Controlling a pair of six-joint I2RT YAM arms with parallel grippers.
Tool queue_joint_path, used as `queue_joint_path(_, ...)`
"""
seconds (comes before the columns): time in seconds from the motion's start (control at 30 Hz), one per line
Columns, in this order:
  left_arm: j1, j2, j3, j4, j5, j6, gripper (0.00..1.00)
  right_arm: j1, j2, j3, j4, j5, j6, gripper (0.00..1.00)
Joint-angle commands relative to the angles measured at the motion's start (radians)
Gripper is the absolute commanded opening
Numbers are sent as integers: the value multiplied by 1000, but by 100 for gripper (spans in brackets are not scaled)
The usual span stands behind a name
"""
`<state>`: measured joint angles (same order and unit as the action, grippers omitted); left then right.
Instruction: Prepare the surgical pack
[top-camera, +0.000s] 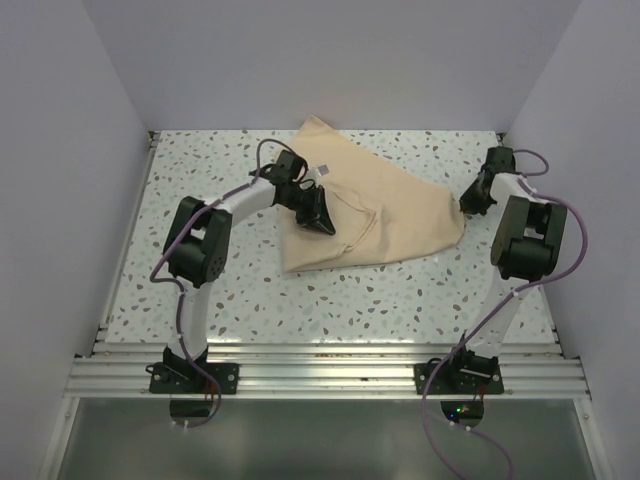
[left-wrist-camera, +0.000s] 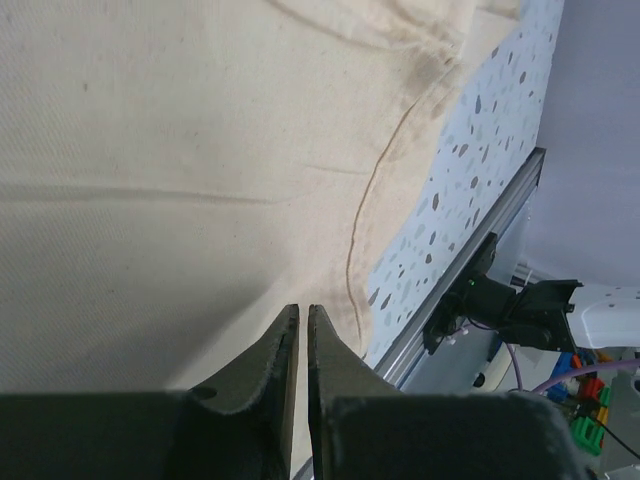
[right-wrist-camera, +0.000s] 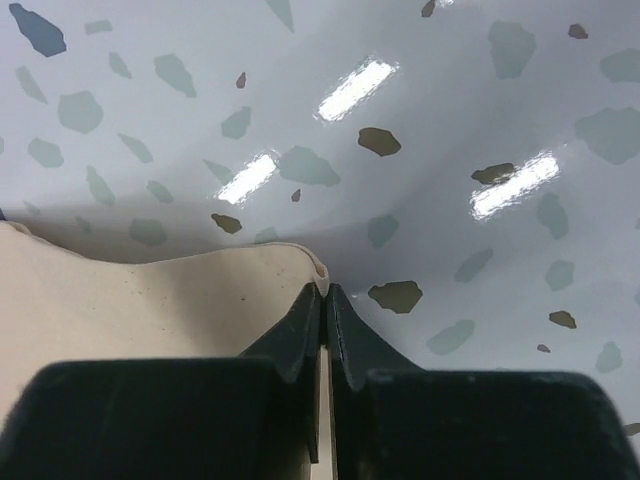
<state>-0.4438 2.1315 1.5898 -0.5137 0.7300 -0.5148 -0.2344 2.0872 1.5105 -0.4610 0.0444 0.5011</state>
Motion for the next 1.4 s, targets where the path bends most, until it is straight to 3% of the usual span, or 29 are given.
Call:
queue_joint_path(0.0, 13, 25, 91, 15, 58, -28, 12, 29, -84, 2, 12, -83, 33, 1)
queue_joint_path(0.27, 10, 71, 104, 73, 88, -65, 11, 185, -231, 138, -82, -117, 37, 0)
queue_joint_path(0.67, 10, 45, 56, 93, 3, -71, 9, 585, -270, 410, -162, -184, 79, 0)
queue_joint_path(0.9, 59, -145, -34, 1, -153, -28, 12, 647, -211, 507, -205, -244, 19, 0)
queue_joint_path(1.07, 192, -309, -192, -3, -210, -4, 18, 679, -213, 462, -163, -333, -9, 0)
queue_joint_path(1.37, 241, -277, -349, 58, -244, -16, 17, 805, -132, 517, -96, -448, 4, 0)
